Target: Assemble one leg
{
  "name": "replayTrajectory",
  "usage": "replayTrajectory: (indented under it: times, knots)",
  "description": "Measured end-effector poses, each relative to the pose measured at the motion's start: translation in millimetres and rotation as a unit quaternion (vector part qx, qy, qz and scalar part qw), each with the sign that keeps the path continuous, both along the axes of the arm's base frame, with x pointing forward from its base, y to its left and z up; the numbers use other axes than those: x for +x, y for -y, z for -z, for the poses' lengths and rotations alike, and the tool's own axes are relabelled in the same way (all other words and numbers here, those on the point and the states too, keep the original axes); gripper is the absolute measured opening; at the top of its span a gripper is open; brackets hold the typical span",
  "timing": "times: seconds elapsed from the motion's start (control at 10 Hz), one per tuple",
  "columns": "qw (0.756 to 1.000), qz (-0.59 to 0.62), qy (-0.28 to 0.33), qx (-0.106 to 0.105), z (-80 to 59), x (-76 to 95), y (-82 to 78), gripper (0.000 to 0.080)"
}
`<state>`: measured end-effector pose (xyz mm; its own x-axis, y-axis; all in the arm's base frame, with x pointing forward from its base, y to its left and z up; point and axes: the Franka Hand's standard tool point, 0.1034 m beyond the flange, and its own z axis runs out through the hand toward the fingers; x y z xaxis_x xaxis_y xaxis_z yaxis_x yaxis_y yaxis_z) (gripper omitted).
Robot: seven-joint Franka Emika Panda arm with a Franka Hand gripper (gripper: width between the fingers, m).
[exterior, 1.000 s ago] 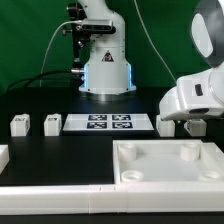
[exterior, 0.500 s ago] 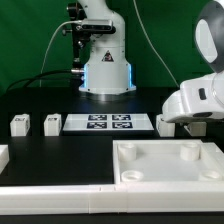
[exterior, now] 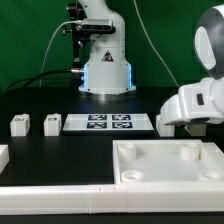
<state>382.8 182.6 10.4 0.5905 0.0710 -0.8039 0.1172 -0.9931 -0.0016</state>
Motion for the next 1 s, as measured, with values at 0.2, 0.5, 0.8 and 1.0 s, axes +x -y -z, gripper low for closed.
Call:
replayTrajectory:
  times: [0.2,0.5,0.8,1.0]
  knots:
    - [1.000,-0.001,-0.021,-0.004,3.8,-5.6,4.4,0.0649]
    - [1.000,0.000,-0.020,-0.004,6.0,-6.1,4.7,0.0649]
    - [1.000,0.000,-0.019,-0.004,6.1,-6.2,4.7,0.0526]
    - [1.000,0.001,-0.019,-0.005,6.3,-5.8,5.9,0.0291]
